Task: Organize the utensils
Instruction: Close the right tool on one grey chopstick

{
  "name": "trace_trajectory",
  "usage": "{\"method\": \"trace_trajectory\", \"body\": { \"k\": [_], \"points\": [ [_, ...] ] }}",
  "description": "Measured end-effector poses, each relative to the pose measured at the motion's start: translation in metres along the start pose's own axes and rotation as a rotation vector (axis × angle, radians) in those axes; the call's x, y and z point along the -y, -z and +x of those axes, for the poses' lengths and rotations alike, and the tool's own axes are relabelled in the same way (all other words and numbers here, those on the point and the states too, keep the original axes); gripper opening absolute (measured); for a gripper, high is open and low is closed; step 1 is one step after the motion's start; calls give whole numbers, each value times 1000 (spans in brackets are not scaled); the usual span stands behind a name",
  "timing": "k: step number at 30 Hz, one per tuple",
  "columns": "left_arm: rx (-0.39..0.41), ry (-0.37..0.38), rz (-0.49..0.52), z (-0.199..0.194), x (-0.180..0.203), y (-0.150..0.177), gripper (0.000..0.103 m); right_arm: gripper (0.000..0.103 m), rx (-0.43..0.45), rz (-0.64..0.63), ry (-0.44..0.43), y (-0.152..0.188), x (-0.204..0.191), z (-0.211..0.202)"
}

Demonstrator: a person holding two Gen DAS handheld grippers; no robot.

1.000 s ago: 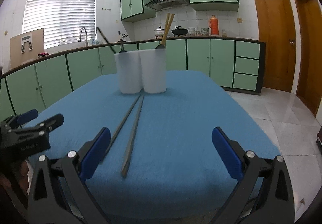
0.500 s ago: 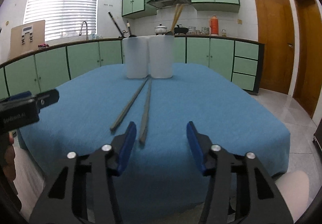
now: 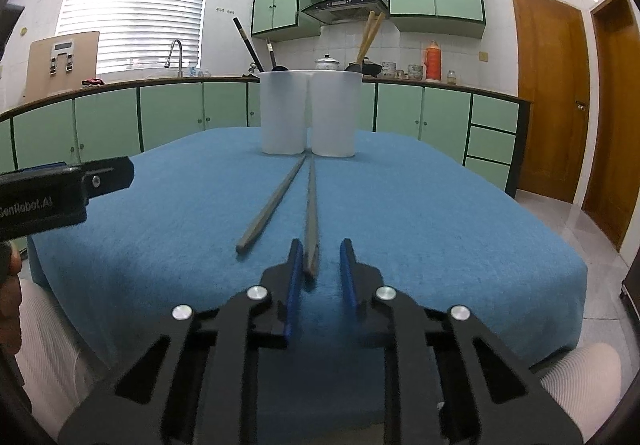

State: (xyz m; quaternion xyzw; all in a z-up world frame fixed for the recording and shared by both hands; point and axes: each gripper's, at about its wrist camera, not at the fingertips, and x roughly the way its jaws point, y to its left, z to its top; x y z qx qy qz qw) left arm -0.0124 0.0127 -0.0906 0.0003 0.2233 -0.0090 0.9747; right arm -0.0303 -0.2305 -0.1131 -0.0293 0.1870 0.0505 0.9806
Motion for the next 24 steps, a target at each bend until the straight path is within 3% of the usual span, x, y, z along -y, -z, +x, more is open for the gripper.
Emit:
{"method": "trace_trajectory", "body": {
  "k": [5,15,24],
  "points": [
    [-1,1,-4,-1,0,1,97,6,-3,-11,-8,0,0,2],
    [-6,15,-4,-3,6,1,97,6,22,2,37,-1,7,-5],
    [-22,94,16,-1,38,3,97,6,55,67,130,-3,43,-24]
  ]
}}
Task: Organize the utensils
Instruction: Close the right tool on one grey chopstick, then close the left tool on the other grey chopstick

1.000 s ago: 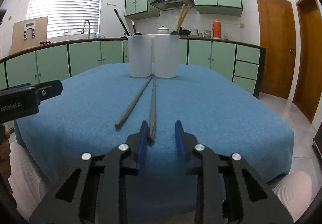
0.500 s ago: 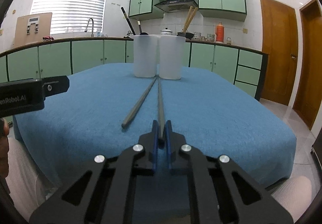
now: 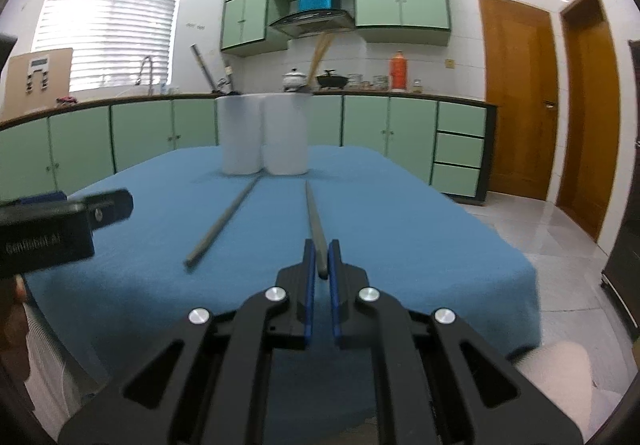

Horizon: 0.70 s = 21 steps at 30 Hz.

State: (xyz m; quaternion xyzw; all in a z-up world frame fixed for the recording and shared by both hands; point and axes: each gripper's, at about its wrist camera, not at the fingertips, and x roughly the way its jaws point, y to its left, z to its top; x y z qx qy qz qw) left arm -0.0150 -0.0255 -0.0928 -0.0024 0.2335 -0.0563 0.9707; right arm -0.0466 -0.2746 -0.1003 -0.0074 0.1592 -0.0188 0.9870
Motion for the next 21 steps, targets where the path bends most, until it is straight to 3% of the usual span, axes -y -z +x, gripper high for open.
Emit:
{"method": "trace_trajectory", "body": {
  "k": [5,13,17,21],
  "points": [
    [-32,45,28,10,27,3,91,6,-12,63,13,-2,26,4],
    [-104,97,40,32,50,6,54,6,-18,85,-3,0,38,7],
    [-112,95,52,36,60,10,48,6,-20,93,-11,1,41,7],
    [-110,92,54,37,67,12,20,6,-20,105,-13,1,44,7]
  ]
}}
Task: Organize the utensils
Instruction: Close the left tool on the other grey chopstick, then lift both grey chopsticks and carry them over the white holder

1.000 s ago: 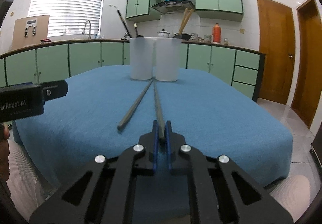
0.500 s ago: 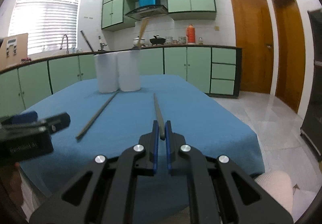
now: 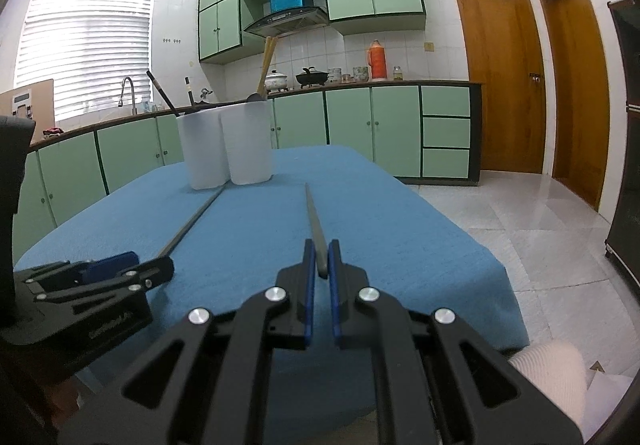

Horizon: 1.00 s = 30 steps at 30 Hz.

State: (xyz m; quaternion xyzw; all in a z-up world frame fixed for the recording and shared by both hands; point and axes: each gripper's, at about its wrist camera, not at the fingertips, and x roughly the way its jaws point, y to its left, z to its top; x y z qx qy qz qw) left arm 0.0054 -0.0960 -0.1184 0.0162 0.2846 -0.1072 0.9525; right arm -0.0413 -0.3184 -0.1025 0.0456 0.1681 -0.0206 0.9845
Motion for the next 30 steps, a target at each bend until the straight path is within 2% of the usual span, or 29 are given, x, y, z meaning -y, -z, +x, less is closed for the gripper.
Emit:
{"method": "trace_trajectory", "body": {
  "k": [4,9,16,23,30],
  "points": [
    [1,-1,-1,-1,2,0,8,6,1,10,-1,-1,3,-1],
    [14,-9,0,-7,-2,-3,7,6,6,10,2,-3,4,-2],
    [111,-17,8,-38,-10,-22,7,6,63,-11,-13,-24,3,-12],
    [240,-20,27,-74,-19,-59,7,6,159,-60,-82,-72,-4,-28],
    [310,-9,28,-96,-31,-103,7,6,184,-93,-164,-130,-10,-31]
  ]
}}
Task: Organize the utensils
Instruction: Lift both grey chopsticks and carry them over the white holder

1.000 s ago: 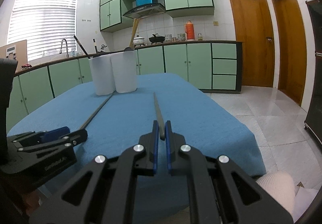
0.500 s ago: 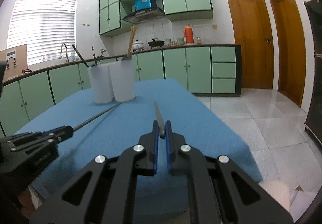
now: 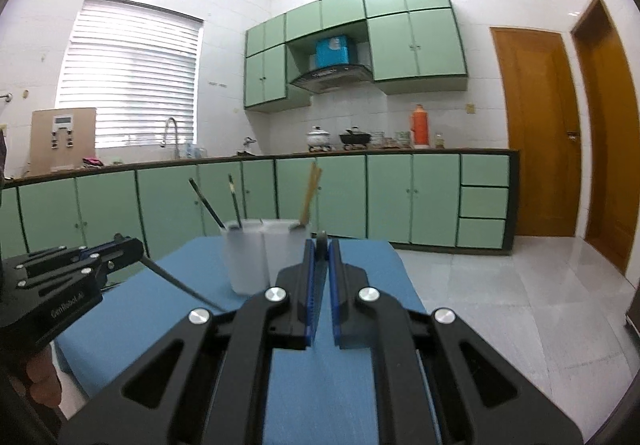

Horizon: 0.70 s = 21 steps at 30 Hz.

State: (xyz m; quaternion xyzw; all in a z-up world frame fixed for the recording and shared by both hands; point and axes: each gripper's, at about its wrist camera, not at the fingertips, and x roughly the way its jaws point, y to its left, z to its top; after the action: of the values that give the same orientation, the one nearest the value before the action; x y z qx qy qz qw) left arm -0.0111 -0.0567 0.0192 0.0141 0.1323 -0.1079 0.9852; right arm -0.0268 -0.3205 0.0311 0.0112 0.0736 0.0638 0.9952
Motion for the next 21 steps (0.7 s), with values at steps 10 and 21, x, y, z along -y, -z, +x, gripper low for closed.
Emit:
{"method": "trace_trajectory", "body": {
  "k": [10,21],
  "points": [
    [-3,34,-20,11,-16,-50,7,6,-76,3,-100,-63,-3,33],
    [0,64,-27,19,-23,-70,7,6,-106,-23,-155,-93,-13,62]
  ]
}}
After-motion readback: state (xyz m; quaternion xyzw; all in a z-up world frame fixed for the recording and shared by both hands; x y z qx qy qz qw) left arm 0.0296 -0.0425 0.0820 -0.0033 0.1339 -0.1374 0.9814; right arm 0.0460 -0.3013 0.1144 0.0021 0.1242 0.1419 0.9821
